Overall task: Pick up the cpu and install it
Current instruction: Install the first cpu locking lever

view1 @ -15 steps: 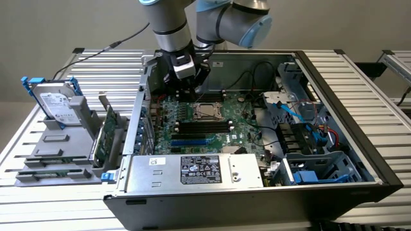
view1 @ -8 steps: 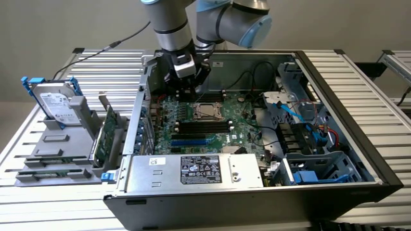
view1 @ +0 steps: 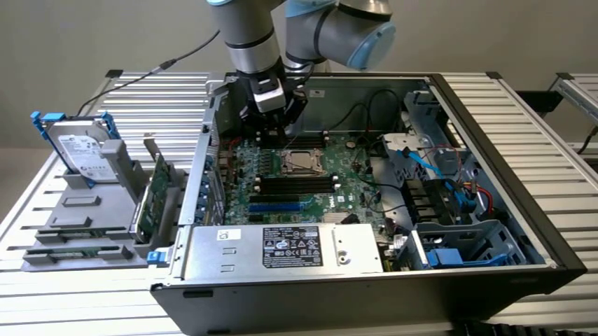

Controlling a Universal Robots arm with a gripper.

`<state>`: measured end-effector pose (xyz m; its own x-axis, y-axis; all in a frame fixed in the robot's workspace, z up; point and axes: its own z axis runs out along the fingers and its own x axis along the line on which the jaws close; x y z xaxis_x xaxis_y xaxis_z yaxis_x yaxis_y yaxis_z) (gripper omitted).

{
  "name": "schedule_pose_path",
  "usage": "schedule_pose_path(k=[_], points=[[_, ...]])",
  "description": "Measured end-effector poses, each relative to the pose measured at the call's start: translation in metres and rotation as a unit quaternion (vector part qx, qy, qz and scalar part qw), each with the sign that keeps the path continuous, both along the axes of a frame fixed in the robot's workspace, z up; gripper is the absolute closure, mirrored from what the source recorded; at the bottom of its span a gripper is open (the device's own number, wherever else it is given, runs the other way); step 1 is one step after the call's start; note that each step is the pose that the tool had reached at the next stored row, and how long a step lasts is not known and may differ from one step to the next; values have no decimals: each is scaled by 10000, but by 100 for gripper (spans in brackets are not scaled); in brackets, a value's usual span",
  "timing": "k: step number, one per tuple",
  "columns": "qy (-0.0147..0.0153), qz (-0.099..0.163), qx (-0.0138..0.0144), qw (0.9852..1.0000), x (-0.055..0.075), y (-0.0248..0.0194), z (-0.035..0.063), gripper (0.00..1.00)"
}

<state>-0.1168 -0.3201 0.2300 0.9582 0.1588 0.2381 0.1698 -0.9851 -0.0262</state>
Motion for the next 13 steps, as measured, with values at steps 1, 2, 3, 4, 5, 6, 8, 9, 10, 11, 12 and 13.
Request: schedule_pose_path(k=[1, 2, 3, 4, 5, 6, 8, 9, 10, 11, 12, 13], points=[[0, -8, -8, 10000, 0, 2, -3, 89], [0, -16, -18, 10000, 0, 5, -6, 89], [0, -24, -28, 10000, 0, 7, -9, 89], [0, -32, -40, 10000, 1, 10, -12, 89], [0, -40, -50, 10000, 1, 13, -16, 89], [0, -48, -59, 10000, 1, 16, -20, 89], [0, -66, -77, 9999, 1, 23, -27, 89], [0, -74, -84, 9999, 1, 26, -32, 89], [0, -83, -91, 9999, 1, 30, -35, 89], [0, -92, -98, 9999, 1, 33, -39, 89], [1, -100, -103, 9999, 1, 37, -42, 89], [1, -108, -107, 9999, 2, 42, -45, 89]])
